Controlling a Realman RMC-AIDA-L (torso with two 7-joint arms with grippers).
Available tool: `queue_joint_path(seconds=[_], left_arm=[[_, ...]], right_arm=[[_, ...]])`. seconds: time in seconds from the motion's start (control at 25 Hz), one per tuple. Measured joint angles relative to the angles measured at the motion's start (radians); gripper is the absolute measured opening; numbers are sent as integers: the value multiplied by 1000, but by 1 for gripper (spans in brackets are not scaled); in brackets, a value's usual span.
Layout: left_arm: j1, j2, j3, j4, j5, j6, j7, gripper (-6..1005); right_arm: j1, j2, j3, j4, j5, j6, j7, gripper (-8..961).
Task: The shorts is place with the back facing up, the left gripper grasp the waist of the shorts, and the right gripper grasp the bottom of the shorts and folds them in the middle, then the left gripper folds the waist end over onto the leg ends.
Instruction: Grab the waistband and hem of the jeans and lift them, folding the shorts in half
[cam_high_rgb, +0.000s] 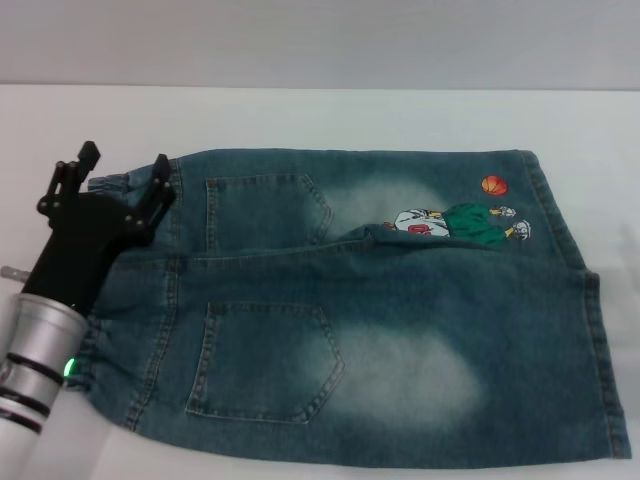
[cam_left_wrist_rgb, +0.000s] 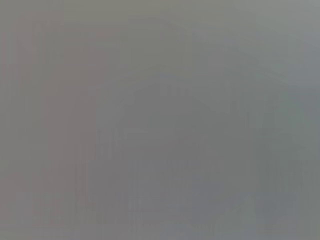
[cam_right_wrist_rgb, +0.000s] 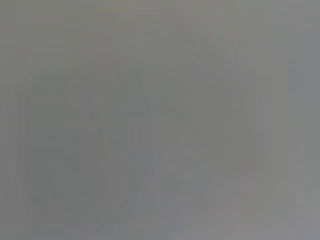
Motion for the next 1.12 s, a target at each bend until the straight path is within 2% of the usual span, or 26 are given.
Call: queue_joint_path(seconds=[0.12, 0.24, 0.32, 0.4, 0.52, 0.56, 0.64, 0.68, 0.72, 0.8, 0.88, 1.12], left_arm=[[13, 4, -26, -70, 6, -81, 28, 813], [20, 7, -40, -120, 7, -127, 58, 813], [26, 11, -51, -164, 8, -166, 69, 813], [40, 21, -65, -233, 9, -218, 69, 813], [85, 43, -103, -386, 19, -356, 95, 813], [101, 48, -123, -439, 25, -413, 113, 813], [101, 48, -123, -439, 25, -413, 113, 813], [166, 39, -228, -616, 50, -653, 161, 813], [172, 37, -239, -631, 54, -681, 165, 813], [212, 16, -312, -738, 76, -844, 185, 813], [227, 8, -343, -787, 89, -925, 194, 812], [243, 4, -439, -934, 98, -1234, 201, 812]], right_arm=[[-48, -23, -16, 152, -65, -120, 65, 586], [-181, -31, -12, 473, -193, -403, 74, 586], [-269, -20, -4, 734, -275, -650, 74, 586], [-328, -7, 7, 943, -328, -869, 80, 586], [-375, -7, 2, 1132, -346, -1061, 129, 585], [-381, -13, -6, 1171, -348, -1107, 147, 585], [-387, -29, -31, 1238, -352, -1199, 172, 585], [-389, -36, -45, 1267, -352, -1247, 180, 585], [-389, -41, -59, 1301, -351, -1297, 183, 585], [-389, -43, -82, 1362, -348, -1403, 184, 585], [-384, -48, -102, 1426, -344, -1517, 184, 584], [-343, -77, -138, 1631, -236, -1865, 101, 584]])
